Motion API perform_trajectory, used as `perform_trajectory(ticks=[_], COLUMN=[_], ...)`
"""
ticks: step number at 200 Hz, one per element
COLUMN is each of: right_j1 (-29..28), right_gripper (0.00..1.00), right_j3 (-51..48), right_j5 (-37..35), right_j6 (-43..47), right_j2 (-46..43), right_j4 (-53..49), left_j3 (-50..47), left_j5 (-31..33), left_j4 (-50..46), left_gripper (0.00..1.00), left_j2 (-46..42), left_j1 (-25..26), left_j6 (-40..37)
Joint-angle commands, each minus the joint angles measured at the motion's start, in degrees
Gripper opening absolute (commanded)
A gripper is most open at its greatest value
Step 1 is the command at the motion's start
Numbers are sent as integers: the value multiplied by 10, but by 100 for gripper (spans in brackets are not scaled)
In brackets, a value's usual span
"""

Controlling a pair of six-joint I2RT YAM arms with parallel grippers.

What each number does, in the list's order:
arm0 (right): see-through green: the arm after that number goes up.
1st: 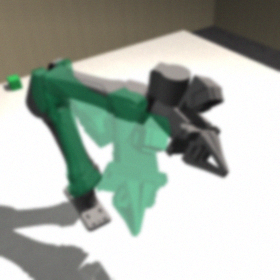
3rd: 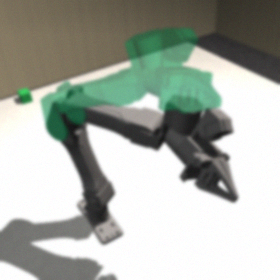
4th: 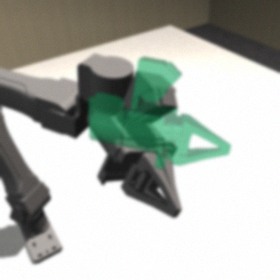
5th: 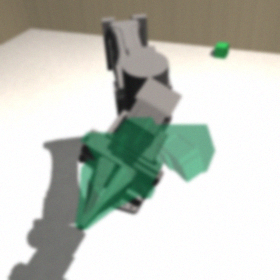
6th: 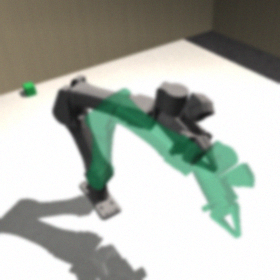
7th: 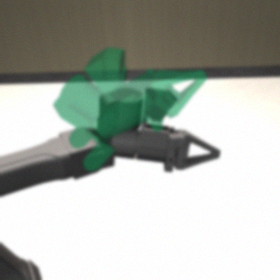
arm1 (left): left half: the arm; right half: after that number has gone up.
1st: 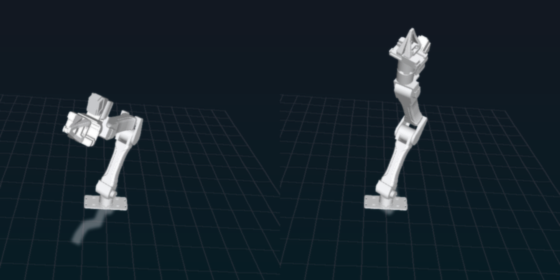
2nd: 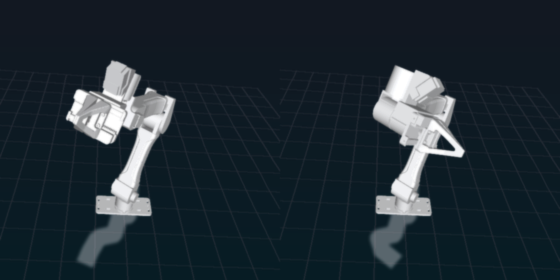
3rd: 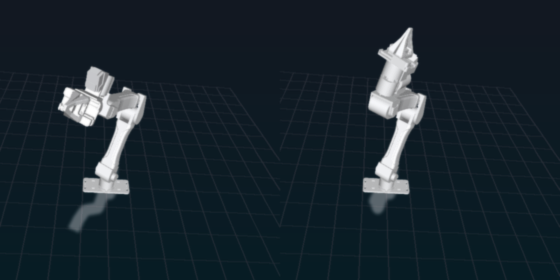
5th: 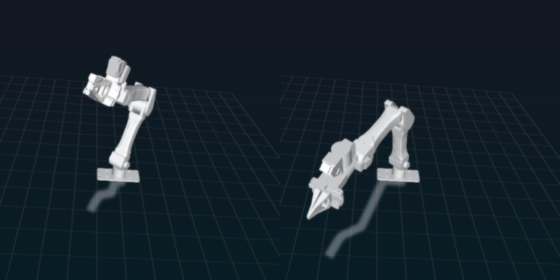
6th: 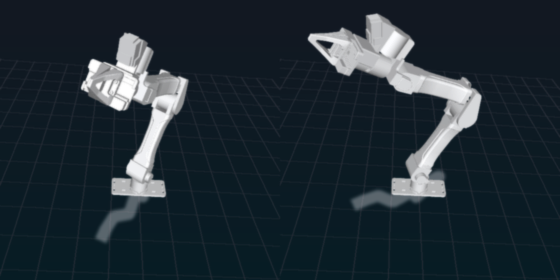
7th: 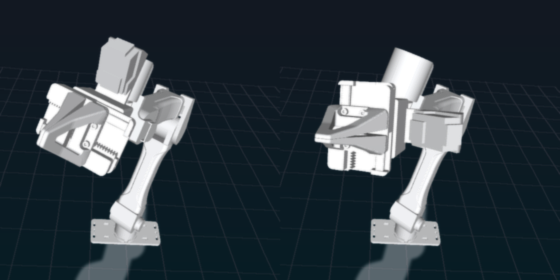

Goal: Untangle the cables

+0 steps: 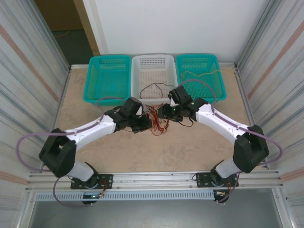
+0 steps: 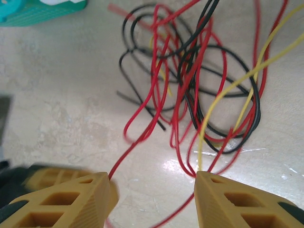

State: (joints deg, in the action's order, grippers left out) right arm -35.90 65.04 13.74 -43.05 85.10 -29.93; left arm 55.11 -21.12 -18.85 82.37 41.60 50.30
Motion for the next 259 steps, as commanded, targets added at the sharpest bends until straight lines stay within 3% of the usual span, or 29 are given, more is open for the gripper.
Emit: perform_trajectory(ticks=[1,62,129,157,204,233,259], right_j1=[10,-6,-8,17,70,83,66], right_gripper=[50,52,48,47,51,52,56], right_j3=[18,31,-13,-46,-43,-23,-19], right_j5=[1,25,9,7,10,11,55], right_j6=[10,7,-1,-18,4,34,65], right_j2=[-19,24,71,77,36,-13,-102], right_j4=[-12,5,10,15,-16,-34,24], left_j3=[44,130,189,244,297,279,249], left_j5=[30,40,31,29,29,5,-34], left_j4=[-82,-121,-116,-136,-172,-137,-79], left_gripper=[0,0,0,0,0,0,0], left_j2=[-71,-115,-131,-139,-157,-166,-162], left_j1=[24,27,-17,-29,-49,-69,-73], left_j6=[-99,-181,-170,-182,-190,-170,-137])
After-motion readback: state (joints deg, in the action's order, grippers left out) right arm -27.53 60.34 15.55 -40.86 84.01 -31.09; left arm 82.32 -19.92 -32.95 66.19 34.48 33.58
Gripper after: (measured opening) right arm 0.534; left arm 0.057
